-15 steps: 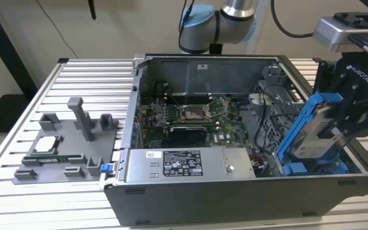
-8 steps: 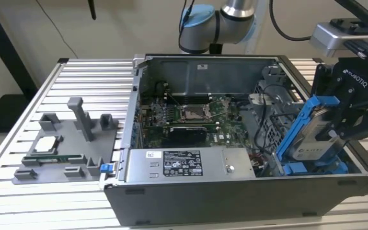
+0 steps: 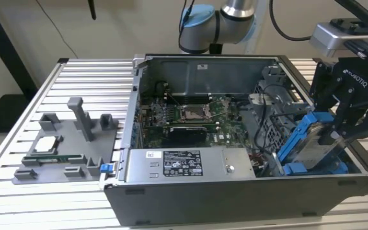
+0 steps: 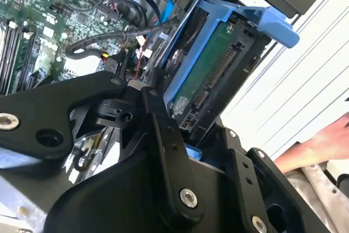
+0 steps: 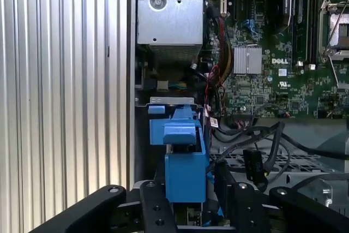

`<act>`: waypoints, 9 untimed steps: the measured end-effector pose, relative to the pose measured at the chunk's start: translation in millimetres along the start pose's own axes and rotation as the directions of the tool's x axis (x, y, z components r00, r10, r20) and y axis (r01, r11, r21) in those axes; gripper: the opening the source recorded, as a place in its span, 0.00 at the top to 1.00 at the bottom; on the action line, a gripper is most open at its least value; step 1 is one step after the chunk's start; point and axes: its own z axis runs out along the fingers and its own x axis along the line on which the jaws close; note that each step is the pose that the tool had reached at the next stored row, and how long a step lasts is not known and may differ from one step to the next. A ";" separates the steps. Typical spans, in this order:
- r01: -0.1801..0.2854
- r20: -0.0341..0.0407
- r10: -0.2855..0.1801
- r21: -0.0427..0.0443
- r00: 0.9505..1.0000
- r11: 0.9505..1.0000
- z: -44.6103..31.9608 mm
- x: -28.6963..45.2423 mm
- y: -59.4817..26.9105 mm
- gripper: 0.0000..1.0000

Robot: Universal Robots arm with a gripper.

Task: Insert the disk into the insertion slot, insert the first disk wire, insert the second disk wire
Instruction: 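Insert the disk into the insertion slot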

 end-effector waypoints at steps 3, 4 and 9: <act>0.000 0.000 0.000 0.000 1.000 1.000 0.0 0.0 0.0 1.00; 0.000 0.000 0.000 0.000 1.000 1.000 -0.1 0.0 0.0 1.00; 0.000 0.000 0.000 0.000 1.000 1.000 -0.3 -0.1 0.2 1.00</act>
